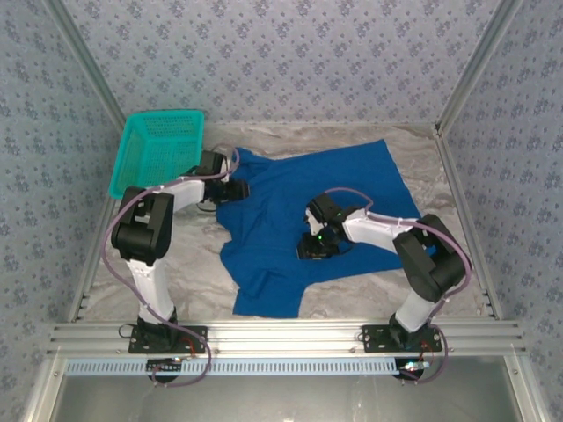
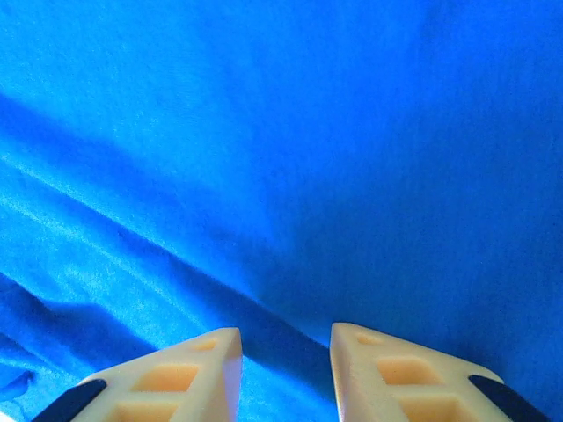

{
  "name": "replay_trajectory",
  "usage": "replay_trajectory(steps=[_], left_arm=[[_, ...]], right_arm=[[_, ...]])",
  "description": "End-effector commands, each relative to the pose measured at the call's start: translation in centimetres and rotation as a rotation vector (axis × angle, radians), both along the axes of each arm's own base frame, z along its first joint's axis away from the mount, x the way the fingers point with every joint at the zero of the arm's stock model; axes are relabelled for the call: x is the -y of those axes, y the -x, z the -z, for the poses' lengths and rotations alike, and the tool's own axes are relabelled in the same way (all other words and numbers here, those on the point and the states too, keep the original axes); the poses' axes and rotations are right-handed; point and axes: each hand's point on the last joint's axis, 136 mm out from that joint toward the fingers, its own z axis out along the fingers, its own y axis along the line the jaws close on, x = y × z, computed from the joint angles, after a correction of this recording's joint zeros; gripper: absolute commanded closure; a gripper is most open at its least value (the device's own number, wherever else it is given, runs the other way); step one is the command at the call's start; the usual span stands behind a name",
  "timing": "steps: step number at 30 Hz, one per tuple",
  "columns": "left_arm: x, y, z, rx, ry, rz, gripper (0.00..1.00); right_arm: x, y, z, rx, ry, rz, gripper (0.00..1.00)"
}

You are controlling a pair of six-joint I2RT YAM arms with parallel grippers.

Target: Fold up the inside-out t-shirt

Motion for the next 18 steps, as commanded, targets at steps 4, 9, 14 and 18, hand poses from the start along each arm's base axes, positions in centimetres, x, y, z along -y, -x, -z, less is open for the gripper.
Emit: replay_trajectory(steps=[4,9,14,18], left_arm=[[0.8,-1.8,-4.6,0.096,0.039,0.017,0.35],[1.8,-6.1,-5.4,0.140,0.066,-0.003,0.35],[2.9,-9.6,-4.5,0.134,0.088,-0.002,0.37],[4.2,-11.3,-3.5,0.120,0.114,0.017,0.39]], right_arm=[[-0.5,-1.3,-4.3,0.084,-0.036,-0.041,0.63],[-1.5,-6.5,-7.1,0.261,-0.087,-0.029,0.59],[-1.5,-9.9,-8.9,0.382,-0.115,0.021,0.58],[-0.8,-10.1,-8.7,0.380,-0.096,0.029,0.58]])
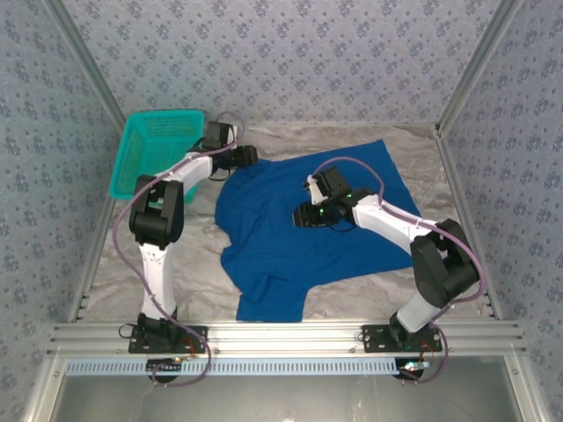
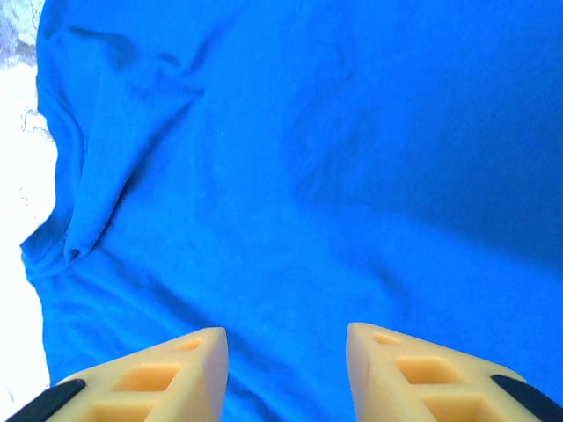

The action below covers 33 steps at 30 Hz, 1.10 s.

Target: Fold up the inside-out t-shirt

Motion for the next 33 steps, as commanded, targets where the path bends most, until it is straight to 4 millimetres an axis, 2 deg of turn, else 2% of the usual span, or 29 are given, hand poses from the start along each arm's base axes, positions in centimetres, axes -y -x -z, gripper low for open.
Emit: replay_trajectory(steps=[1,7,10,13,17,23,26,28,33], left_arm=[[0.6,-0.4,1.5,-0.067,0.017,0.010,0.40],[0.9,-1.8,2.7,-0.060,0.002,0.009,0.41],[1.7,-3.1,3.4,-0.054,0.010,0.040,0.50],[2.9,-4.7,2.7,-0.032,0.036,0.080,0.61],[4.8,-6.0,0.8,0.025,0.068,0.147,0.67],[8.4,-6.7,-0.8,0.040,0.160,0.260,0.74],[9.5,-6.1,-2.1,0.037,0.194,0.322,0.72],[8.6,-5.7,-3.2,0.024,0.160,0.304,0.68],[3.1,-4.9,-4.2,-0.002,-0.078,0.106,0.51]], right_arm=[[0.6,-1.0,-0.8,0.048,0.017,0.010,0.58],[1.3,-0.3,0.1,0.024,0.016,0.029,0.58],[1.5,0.1,0.7,0.008,0.021,0.033,0.58],[1.8,0.4,1.1,-0.002,0.029,0.035,0.58],[2.0,0.8,1.5,-0.018,0.035,0.038,0.58],[2.4,0.8,1.9,-0.025,0.047,0.048,0.58],[2.6,0.6,1.9,-0.021,0.053,0.050,0.58],[2.8,0.1,1.5,0.007,0.064,0.056,0.58],[1.7,-3.2,-0.2,0.132,0.050,0.070,0.57]])
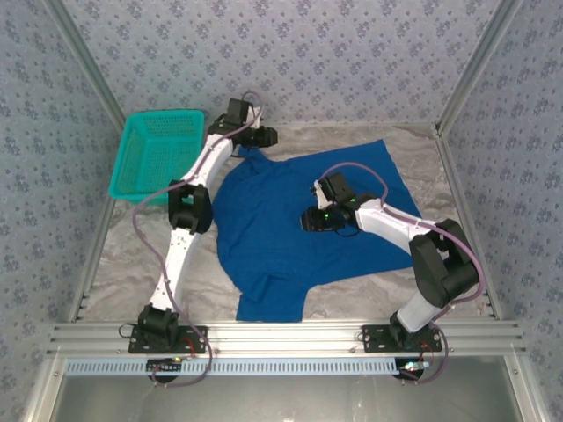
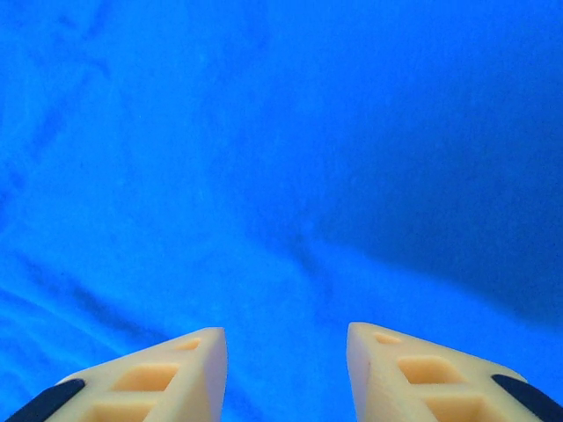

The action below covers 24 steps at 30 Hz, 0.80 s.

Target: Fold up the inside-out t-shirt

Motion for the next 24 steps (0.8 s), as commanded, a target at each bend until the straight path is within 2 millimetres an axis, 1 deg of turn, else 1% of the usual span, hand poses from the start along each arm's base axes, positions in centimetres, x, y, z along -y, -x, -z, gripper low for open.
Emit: replay_trajectory(steps=[1,2,3,5,7,9,11,17,19,21,24], left_arm=[[-4.9,1.0,-3.0,0.028,-0.147,-0.141,0.47],[-6.0,1.1,-2.9,0.028,-0.159,-0.176,0.43],[-6.6,1.3,-2.7,0.022,-0.168,-0.196,0.42],[-7.2,1.3,-1.8,-0.009,-0.185,-0.198,0.40],[-6.9,1.4,-0.3,-0.047,-0.209,-0.170,0.38],[-6.2,1.0,0.7,-0.064,-0.207,-0.150,0.38],[-5.5,0.4,1.3,-0.068,-0.200,-0.143,0.39],[-5.0,-0.7,2.9,-0.069,-0.180,-0.151,0.49],[-4.9,-0.8,3.3,-0.072,-0.170,-0.154,0.49],[-4.2,-0.9,3.4,-0.072,-0.140,-0.143,0.50],[-3.6,-0.9,3.9,-0.072,-0.135,-0.139,0.57]], right_arm=[[-1.1,-3.5,-2.5,0.129,-0.017,0.008,0.57],[-1.6,-4.0,-2.8,0.134,-0.020,0.002,0.57],[-1.9,-4.1,-2.8,0.135,-0.018,-0.005,0.57],[-2.2,-4.1,-2.6,0.132,-0.015,-0.019,0.57],[-2.1,-3.8,-2.1,0.120,-0.011,-0.022,0.58],[-1.8,-3.4,-1.6,0.107,-0.007,-0.019,0.58],[-1.6,-3.1,-1.4,0.098,-0.008,-0.010,0.58],[-0.9,-2.4,-1.1,0.087,0.007,-0.001,0.58],[-0.7,-2.3,-0.9,0.083,0.012,0.000,0.58],[-0.7,-2.2,-0.7,0.076,0.009,0.003,0.58],[-0.9,-2.0,-0.5,0.066,-0.005,0.003,0.58]])
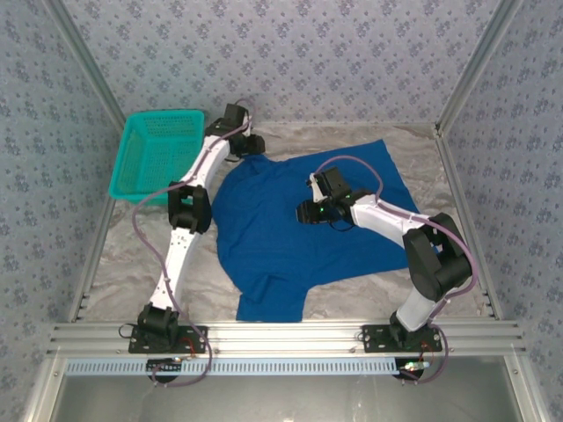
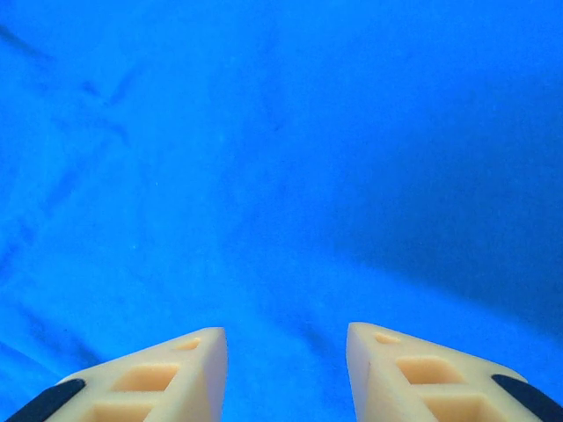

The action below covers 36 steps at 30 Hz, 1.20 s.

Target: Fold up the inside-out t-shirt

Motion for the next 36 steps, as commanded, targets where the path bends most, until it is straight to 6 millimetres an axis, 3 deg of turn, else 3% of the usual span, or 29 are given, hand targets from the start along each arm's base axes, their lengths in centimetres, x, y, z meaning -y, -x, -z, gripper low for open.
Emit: replay_trajectory(steps=[1,6,9,13,18,22,29,36], left_arm=[[1.1,-0.1,-0.6,0.010,0.031,0.008,0.59],[1.2,-0.1,0.7,-0.010,0.047,0.005,0.77],[1.6,-0.4,0.1,0.014,0.063,0.013,0.86],[2.7,-1.8,-3.1,0.130,0.102,0.056,0.94],[4.6,-2.9,-8.6,0.300,0.146,0.124,0.98],[6.4,-2.6,-10.5,0.377,0.128,0.180,0.99],[9.2,-1.6,-9.2,0.398,0.158,0.307,0.89],[9.6,-2.0,-10.4,0.450,0.248,0.360,0.75]], right_arm=[[0.2,0.2,-0.2,0.001,-0.005,0.009,0.57],[0.4,0.5,0.0,-0.004,0.003,0.013,0.58],[0.6,0.6,0.0,-0.006,0.007,0.015,0.58],[0.6,0.8,0.5,-0.021,0.007,0.015,0.58],[0.6,0.9,0.8,-0.031,0.014,0.018,0.58],[0.8,1.0,1.0,-0.037,0.022,0.018,0.58],[0.8,1.0,1.2,-0.048,0.024,0.017,0.58],[1.0,0.7,0.9,-0.033,0.038,0.024,0.58]])
